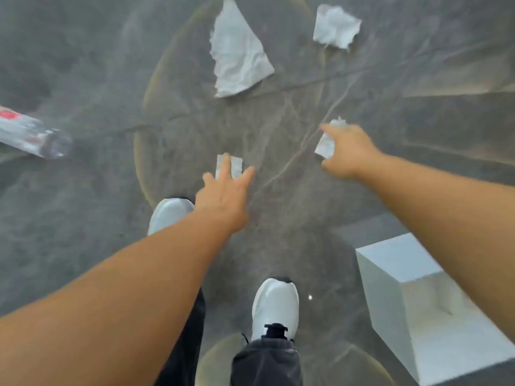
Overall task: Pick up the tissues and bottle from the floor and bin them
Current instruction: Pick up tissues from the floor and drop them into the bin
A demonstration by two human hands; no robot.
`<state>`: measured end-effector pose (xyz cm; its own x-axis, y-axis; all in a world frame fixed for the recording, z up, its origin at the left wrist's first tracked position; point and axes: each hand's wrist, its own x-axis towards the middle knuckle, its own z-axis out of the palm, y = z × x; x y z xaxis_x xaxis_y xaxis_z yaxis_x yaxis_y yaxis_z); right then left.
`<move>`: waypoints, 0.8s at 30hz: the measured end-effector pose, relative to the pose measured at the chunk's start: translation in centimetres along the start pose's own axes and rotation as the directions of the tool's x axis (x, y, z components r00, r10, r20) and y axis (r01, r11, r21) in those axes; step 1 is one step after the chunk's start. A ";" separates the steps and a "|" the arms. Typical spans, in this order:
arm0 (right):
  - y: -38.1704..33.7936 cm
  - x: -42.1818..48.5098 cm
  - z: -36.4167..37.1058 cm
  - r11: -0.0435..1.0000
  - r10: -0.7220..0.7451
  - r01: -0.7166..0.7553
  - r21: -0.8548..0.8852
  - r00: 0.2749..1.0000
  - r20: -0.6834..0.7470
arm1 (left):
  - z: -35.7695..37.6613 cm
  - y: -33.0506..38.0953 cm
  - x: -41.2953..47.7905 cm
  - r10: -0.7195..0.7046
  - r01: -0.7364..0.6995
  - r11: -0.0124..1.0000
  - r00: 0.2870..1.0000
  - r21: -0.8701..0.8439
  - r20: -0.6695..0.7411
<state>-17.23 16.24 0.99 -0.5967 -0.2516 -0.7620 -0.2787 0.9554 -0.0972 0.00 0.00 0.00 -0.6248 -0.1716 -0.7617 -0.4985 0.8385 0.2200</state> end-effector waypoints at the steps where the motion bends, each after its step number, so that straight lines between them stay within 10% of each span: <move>1: 0.2 1.6 0.8 1.000 0.026 -0.026 0.015 0.999 -0.029 | 1.0 -0.3 1.0 0.007 -0.007 0.998 1.000 0.067 0.004; 7: -0.6 3.6 7.0 0.998 0.027 -0.042 -0.046 0.961 -0.275 | 4.3 -3.6 3.6 0.245 -0.194 0.910 0.965 0.366 -0.098; 15: 1.0 -10.2 7.5 0.813 0.188 -0.089 0.575 0.975 -0.116 | -1.7 2.8 -0.8 0.273 -0.318 0.856 0.948 0.407 0.165; 24: 16.6 -26.8 5.1 0.432 0.746 -0.336 0.837 0.655 -0.122 | 1.4 26.1 -12.8 0.489 -0.517 0.851 0.844 0.090 0.222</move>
<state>-2.03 39.64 16.52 -0.6903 0.5287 -0.4940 0.7101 0.6260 -0.3223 -4.21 24.77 14.64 -0.6372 0.3798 -0.6706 -0.0472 0.8493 0.5259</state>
